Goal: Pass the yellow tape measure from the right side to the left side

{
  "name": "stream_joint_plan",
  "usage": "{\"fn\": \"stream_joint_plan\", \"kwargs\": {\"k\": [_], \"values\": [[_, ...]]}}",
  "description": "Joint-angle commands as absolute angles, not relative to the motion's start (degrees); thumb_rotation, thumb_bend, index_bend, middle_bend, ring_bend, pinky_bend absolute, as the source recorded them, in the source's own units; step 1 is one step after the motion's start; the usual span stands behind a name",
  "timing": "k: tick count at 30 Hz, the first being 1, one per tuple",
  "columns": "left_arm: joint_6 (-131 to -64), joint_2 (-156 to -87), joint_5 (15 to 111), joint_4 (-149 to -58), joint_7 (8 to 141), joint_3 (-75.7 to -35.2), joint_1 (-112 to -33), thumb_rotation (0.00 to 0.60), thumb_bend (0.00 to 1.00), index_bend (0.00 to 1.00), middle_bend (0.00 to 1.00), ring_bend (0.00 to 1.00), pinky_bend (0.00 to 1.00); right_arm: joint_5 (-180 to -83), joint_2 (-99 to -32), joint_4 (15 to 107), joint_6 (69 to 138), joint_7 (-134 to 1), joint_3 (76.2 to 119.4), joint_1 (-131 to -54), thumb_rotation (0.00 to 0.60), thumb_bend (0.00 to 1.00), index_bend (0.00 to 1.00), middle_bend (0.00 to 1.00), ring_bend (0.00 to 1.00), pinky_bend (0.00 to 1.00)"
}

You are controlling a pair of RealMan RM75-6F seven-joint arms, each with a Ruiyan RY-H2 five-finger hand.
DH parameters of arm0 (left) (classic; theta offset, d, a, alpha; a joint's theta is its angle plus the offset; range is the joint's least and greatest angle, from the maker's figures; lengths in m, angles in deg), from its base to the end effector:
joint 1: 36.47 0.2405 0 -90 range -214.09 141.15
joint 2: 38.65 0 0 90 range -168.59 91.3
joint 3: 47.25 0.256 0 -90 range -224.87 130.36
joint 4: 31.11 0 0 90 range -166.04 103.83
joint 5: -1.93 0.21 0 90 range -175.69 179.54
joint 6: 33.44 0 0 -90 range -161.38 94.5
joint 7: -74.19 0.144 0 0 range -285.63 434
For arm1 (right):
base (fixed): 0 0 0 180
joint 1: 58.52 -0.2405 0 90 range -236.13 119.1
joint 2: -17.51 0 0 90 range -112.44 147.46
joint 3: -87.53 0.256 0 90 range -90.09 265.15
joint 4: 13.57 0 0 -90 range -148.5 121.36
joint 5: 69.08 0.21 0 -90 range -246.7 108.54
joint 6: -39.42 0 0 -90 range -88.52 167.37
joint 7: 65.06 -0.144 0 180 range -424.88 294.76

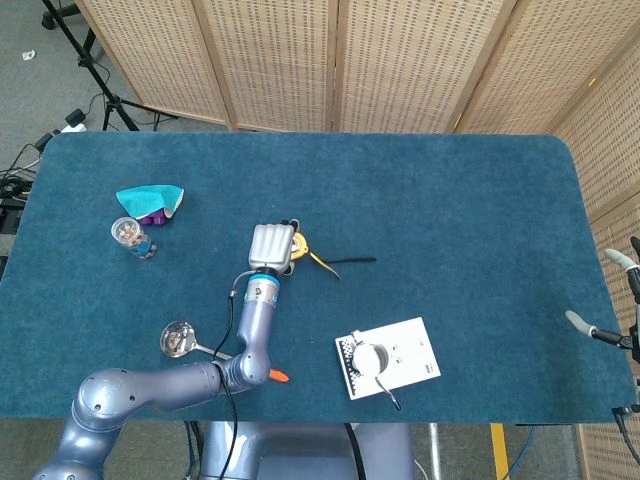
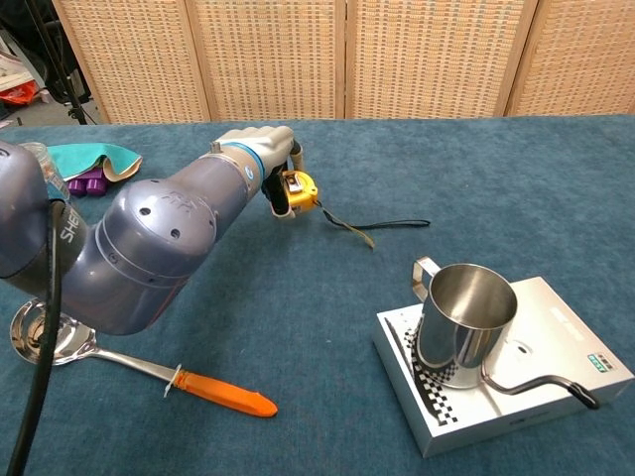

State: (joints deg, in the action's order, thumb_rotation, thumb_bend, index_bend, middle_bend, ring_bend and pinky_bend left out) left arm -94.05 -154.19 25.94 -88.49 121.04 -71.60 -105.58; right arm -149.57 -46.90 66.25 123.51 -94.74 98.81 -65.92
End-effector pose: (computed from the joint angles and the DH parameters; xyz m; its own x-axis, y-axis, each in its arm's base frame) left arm -0.0302 0.4114 -0.1013 0.4669 0.2419 0.8506 0.8838 -0.0953 -0.4581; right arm -0.3414 -0.2269 0.2112 0.0660 0.1875 0.9800 -0.9977 -0.0039 0.0680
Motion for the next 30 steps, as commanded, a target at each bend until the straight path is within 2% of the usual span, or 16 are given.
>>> {"fn": "stream_joint_plan", "kwargs": {"k": [1, 4, 10, 18, 30], "values": [[-94.6, -152.9, 26.7, -90.1, 121.1, -72.0, -104.8, 0.6, 0.43, 0.78, 0.43, 0.46, 0.44, -149.6, -46.8, 66.4, 123.3, -94.6, 98.7, -66.0, 0.6, 0.13, 0.17, 0.0, 0.0, 0.03], [-95.3, -150.6, 27.7, -92.6, 121.8, -71.7, -103.8, 0.6, 0.43, 0.78, 0.43, 0.46, 0.44, -149.6, -46.8, 66.6, 123.1, -94.2, 98.7, -66.0, 0.6, 0.13, 0.17, 0.0, 0.0, 0.03], [-95.9, -141.4, 28.3, -101.8, 121.1, -73.4, -100.3, 0.6, 0.44, 0.78, 0.43, 0.46, 0.44, -149.5, -46.8, 67.5, 122.3, -92.1, 98.5, -66.4, 0.6, 0.14, 0.17, 0.0, 0.0, 0.03], [-96.4, -131.1, 29.8, -108.7, 121.6, -73.5, -97.3, 0.6, 0.44, 0.78, 0.43, 0.46, 0.44, -149.9, -46.9, 68.8, 121.9, -89.1, 98.2, -66.9, 0.6, 0.14, 0.17, 0.0, 0.0, 0.03], [-95.2, -117.9, 31.4, -112.8, 117.7, -74.7, -93.0, 0.6, 0.43, 0.78, 0.43, 0.46, 0.44, -150.2, -47.1, 70.3, 121.6, -85.6, 97.7, -67.2, 0.6, 0.14, 0.17, 0.0, 0.0, 0.03]]}}
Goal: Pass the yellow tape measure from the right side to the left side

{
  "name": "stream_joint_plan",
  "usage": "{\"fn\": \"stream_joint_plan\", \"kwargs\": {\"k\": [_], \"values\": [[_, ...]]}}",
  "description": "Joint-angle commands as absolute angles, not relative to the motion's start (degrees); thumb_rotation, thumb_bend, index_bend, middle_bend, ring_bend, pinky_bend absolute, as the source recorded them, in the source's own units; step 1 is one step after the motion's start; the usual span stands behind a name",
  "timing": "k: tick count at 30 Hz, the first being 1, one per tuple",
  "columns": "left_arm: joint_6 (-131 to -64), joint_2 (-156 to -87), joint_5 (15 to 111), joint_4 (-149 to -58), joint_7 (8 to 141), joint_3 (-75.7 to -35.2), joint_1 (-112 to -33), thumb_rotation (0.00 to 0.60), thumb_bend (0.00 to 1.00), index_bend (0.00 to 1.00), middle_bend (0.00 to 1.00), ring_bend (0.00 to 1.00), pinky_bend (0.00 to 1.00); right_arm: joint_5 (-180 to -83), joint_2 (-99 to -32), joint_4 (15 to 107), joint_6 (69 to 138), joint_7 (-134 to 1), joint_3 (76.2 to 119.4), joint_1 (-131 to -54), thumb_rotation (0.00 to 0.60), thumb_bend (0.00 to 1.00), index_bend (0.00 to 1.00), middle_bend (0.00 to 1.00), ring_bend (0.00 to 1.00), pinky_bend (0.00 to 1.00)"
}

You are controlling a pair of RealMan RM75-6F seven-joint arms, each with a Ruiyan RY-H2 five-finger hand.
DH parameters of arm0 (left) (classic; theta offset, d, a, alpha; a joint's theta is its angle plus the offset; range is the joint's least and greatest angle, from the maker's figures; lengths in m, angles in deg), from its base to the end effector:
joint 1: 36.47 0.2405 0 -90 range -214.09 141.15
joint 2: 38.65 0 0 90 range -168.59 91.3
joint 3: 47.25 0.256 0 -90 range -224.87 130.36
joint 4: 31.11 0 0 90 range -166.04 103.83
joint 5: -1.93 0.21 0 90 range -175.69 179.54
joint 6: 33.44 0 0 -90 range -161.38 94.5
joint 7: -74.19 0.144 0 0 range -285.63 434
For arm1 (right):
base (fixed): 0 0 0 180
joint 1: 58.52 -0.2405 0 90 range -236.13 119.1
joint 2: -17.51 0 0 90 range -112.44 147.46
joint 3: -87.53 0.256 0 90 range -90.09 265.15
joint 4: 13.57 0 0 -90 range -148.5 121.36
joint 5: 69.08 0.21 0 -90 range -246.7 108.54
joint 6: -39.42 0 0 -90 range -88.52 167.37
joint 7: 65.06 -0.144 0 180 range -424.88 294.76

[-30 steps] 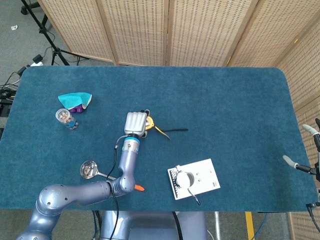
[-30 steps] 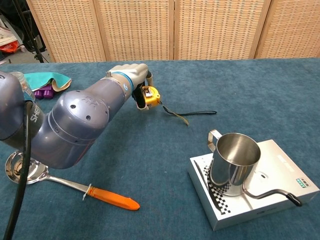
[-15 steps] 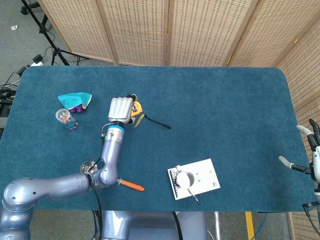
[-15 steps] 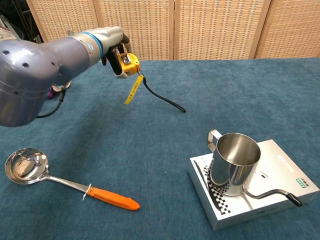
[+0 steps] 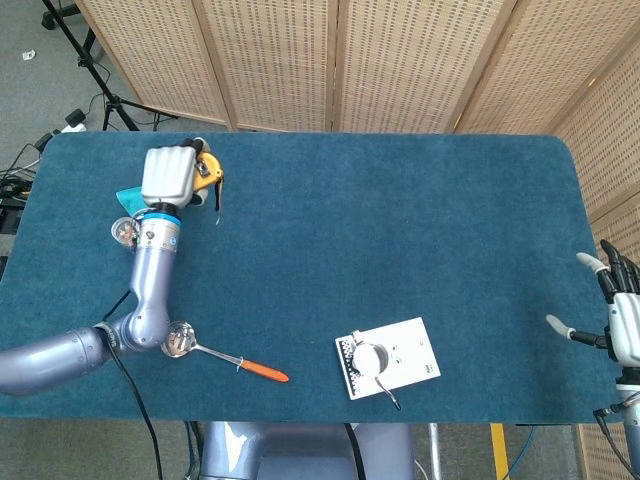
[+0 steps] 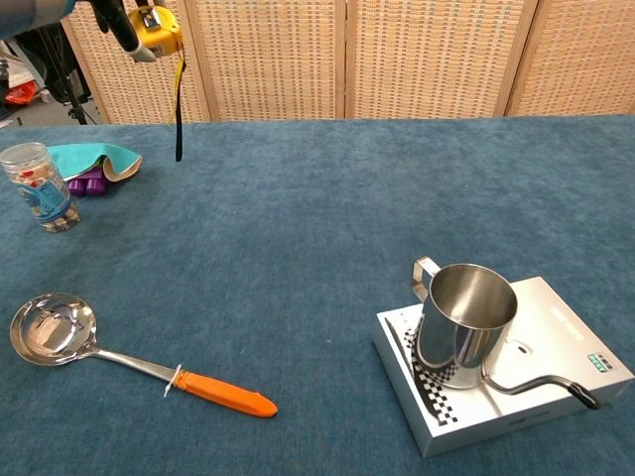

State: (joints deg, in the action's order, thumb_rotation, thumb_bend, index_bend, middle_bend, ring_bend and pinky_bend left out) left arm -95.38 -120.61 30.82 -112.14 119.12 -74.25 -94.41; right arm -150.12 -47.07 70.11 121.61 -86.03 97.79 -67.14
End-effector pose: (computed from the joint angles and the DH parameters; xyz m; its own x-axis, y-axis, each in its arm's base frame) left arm -0.0848 0.4582 0.0986 0.4975 -0.0075 0.8674 0.8674 -0.0030 -0.4975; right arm -0.3277 -0.2306 0.1928 0.1507 0.1266 0.9804 -0.9883 -0.0026 0.1522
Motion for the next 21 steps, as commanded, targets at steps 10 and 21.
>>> {"fn": "stream_joint_plan", "kwargs": {"k": [10, 21], "values": [[-93.3, -108.1, 32.2, -115.8, 113.3, -73.4, -87.3, 0.6, 0.44, 0.78, 0.43, 0.46, 0.44, -149.9, -47.4, 71.3, 121.2, -82.5, 97.6, -67.6, 0.6, 0.14, 0.17, 0.0, 0.0, 0.03], [-90.5, -97.2, 35.0, -118.9, 104.6, -69.6, -77.7, 0.6, 0.43, 0.78, 0.43, 0.46, 0.44, -150.4, -47.2, 72.7, 121.6, -80.2, 97.2, -67.5, 0.6, 0.14, 0.17, 0.0, 0.0, 0.03]]}}
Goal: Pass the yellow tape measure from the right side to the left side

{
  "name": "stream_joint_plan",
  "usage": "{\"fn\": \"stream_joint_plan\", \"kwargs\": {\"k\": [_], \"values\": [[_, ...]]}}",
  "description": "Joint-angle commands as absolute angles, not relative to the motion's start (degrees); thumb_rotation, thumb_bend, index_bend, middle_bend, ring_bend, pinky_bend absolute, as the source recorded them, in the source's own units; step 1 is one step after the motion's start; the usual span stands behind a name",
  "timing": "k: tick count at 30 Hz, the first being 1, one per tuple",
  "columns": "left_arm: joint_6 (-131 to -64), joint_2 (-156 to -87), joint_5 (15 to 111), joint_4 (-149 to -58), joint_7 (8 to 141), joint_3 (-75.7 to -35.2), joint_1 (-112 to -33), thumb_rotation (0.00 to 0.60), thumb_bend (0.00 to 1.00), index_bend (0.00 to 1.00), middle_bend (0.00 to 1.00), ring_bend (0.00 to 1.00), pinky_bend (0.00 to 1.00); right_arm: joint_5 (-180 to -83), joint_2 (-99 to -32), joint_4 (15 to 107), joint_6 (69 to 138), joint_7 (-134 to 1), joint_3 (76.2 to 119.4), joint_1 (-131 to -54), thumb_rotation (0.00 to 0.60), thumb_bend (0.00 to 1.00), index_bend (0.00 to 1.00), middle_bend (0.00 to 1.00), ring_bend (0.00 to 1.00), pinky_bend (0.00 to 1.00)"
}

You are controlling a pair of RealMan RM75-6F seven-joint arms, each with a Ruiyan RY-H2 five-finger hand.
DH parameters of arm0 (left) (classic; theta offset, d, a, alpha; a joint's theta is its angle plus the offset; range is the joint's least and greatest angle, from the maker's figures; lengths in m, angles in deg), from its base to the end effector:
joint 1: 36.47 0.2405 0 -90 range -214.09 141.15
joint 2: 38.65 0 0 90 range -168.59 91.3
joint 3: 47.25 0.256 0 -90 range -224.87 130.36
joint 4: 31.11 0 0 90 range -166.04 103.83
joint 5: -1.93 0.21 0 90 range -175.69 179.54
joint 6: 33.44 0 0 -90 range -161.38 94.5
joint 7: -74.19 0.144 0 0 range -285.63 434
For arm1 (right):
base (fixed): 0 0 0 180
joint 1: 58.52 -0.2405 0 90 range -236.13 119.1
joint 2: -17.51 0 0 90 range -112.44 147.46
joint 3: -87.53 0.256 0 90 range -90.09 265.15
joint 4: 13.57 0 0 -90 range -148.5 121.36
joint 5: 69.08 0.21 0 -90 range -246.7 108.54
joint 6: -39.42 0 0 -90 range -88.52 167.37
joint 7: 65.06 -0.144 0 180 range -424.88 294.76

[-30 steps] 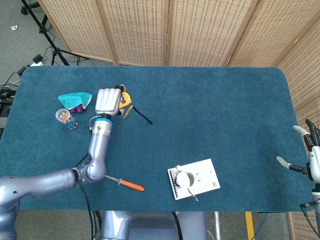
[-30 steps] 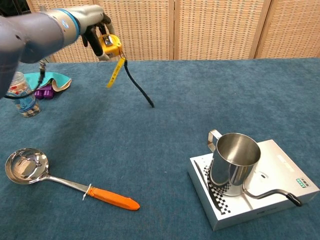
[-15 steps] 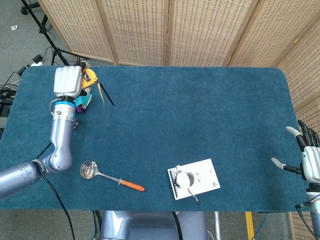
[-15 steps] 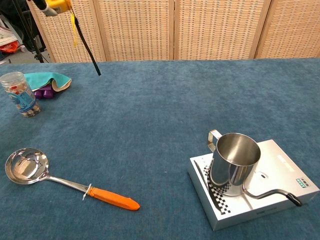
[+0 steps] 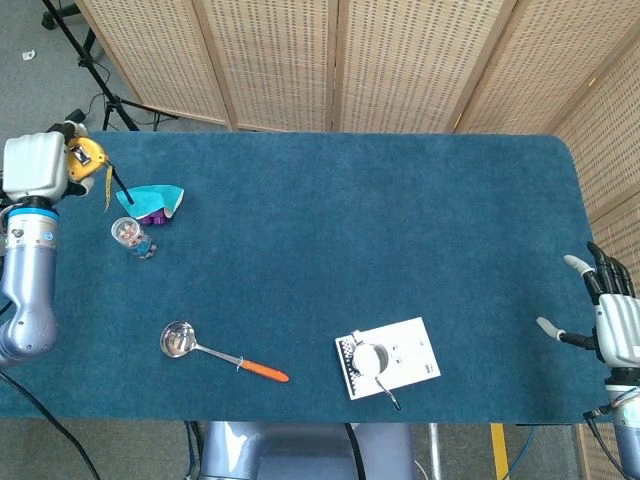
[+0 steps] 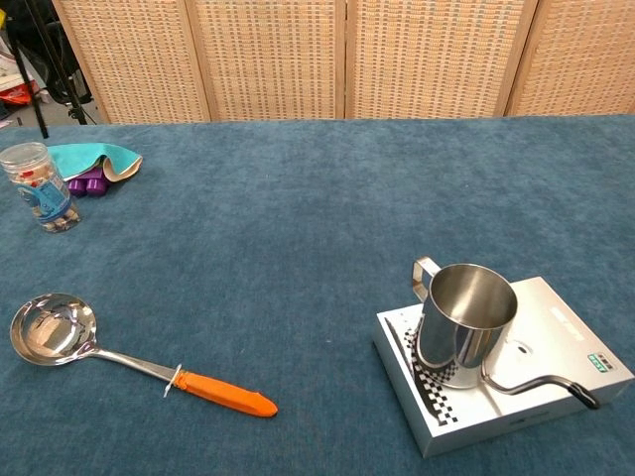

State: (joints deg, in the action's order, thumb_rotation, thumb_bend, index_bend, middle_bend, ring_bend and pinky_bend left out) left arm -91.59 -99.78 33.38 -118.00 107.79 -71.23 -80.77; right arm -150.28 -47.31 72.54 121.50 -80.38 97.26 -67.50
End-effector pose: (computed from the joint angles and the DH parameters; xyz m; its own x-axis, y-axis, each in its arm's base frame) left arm -0.1947 0.4304 0.2207 0.5389 -0.0342 0.8417 0.8303 0.1899 -0.5239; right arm -0.3189 -0.2300 0.1837 0.2044 0.1079 0.9729 -0.9785 -0.0052 0.2062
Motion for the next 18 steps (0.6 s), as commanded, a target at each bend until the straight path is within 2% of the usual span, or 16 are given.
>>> {"fn": "stream_joint_plan", "kwargs": {"k": [1, 9, 18], "values": [[-90.3, -96.6, 35.6, -119.0, 103.8, -69.2, -76.9, 0.6, 0.43, 0.78, 0.43, 0.46, 0.44, -150.4, -47.2, 72.8, 121.7, -80.1, 97.2, -67.4, 0.6, 0.14, 0.17, 0.0, 0.0, 0.03], [-87.7, -94.8, 38.3, -115.8, 96.9, -65.4, -71.3, 0.6, 0.43, 0.78, 0.43, 0.46, 0.44, -150.3, -47.0, 73.4, 122.0, -79.3, 97.2, -67.3, 0.6, 0.14, 0.17, 0.0, 0.0, 0.03], [-84.8, -98.7, 42.8, -108.0, 90.1, -61.2, -67.7, 0.6, 0.43, 0.78, 0.43, 0.46, 0.44, -149.9, -47.1, 73.6, 121.2, -78.4, 97.2, -67.7, 0.6, 0.14, 0.17, 0.0, 0.0, 0.03]]}}
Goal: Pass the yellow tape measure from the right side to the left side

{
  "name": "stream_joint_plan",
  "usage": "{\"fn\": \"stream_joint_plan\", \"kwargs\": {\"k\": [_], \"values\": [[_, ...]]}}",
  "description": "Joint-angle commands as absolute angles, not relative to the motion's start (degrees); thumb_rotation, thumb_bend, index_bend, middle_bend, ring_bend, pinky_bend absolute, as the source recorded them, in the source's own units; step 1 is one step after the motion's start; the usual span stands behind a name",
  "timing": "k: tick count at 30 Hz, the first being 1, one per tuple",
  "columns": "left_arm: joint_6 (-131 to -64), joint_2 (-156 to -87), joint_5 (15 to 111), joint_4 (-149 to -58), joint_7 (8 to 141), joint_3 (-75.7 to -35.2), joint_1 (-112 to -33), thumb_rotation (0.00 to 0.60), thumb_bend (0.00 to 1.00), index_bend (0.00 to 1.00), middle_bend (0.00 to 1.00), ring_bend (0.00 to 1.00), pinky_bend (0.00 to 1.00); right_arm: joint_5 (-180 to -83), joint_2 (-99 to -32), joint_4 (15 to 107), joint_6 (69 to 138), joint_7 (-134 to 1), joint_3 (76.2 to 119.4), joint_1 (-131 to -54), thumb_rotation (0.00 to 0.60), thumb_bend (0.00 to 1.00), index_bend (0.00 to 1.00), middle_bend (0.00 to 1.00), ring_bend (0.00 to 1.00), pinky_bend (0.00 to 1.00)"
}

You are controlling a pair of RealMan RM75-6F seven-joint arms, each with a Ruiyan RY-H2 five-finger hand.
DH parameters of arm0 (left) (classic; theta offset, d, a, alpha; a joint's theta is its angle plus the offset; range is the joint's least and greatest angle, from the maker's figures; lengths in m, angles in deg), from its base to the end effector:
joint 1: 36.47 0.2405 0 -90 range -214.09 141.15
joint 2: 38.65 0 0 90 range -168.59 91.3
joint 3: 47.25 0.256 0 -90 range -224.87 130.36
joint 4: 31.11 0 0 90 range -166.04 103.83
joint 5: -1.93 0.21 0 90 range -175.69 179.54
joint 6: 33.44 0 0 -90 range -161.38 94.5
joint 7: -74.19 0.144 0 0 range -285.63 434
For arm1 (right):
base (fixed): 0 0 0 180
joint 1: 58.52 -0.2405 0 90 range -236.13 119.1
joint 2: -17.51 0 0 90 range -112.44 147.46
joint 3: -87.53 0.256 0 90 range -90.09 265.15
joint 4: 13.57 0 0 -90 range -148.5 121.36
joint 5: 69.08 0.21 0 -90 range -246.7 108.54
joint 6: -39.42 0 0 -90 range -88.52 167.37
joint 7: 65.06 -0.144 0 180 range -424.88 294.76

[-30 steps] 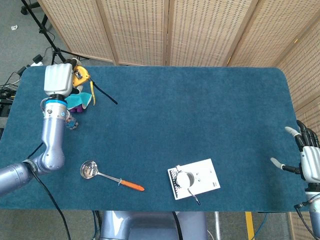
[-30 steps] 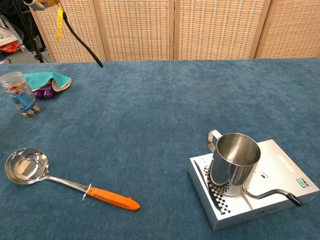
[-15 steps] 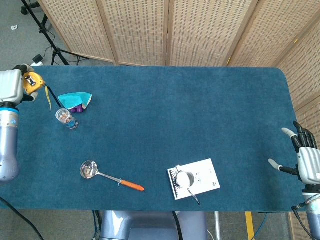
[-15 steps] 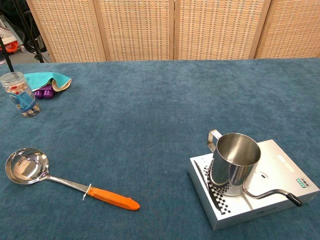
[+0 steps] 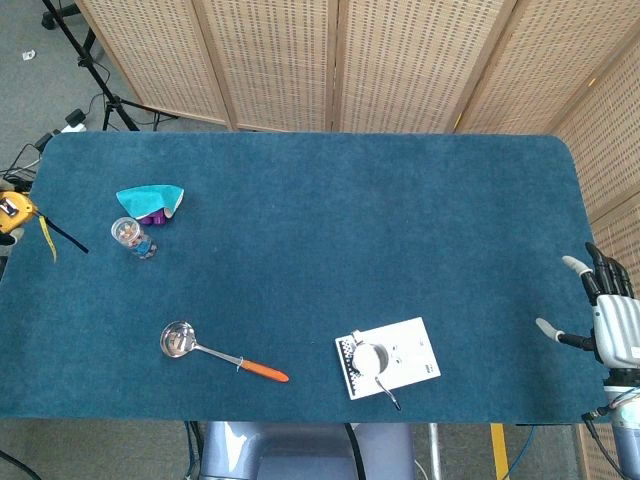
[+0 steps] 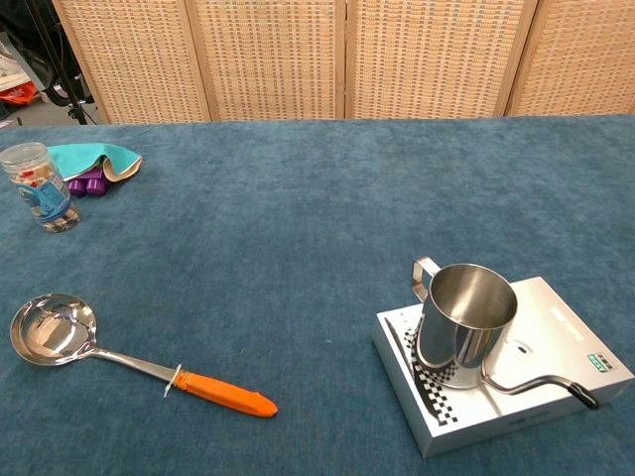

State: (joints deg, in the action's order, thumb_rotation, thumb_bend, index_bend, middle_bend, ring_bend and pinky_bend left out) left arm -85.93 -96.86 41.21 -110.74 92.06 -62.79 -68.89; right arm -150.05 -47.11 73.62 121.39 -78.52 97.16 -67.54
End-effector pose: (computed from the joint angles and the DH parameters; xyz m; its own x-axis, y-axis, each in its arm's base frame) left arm -0.3174 0.3720 0.2391 0.5268 0.1051 0.8435 0.7825 0.3275 -0.5295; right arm -0.3162 -0.2295 0.1822 0.2213 0.1027 0.9698 -0.9749 -0.0014 0.2226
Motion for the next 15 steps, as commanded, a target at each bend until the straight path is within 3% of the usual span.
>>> {"fn": "stream_joint_plan", "kwargs": {"k": [1, 15], "values": [[-84.6, -99.2, 43.1, -107.1, 89.6, -60.9, -67.5, 0.6, 0.43, 0.78, 0.43, 0.46, 0.44, -149.8, -47.1, 73.6, 121.1, -78.4, 97.2, -67.7, 0.6, 0.14, 0.17, 0.0, 0.0, 0.03], [-81.4, -106.8, 46.0, -96.9, 87.2, -57.9, -66.9, 0.6, 0.43, 0.78, 0.43, 0.46, 0.44, -149.2, -47.2, 73.6, 120.4, -78.1, 97.3, -67.9, 0.6, 0.14, 0.17, 0.0, 0.0, 0.03]]}}
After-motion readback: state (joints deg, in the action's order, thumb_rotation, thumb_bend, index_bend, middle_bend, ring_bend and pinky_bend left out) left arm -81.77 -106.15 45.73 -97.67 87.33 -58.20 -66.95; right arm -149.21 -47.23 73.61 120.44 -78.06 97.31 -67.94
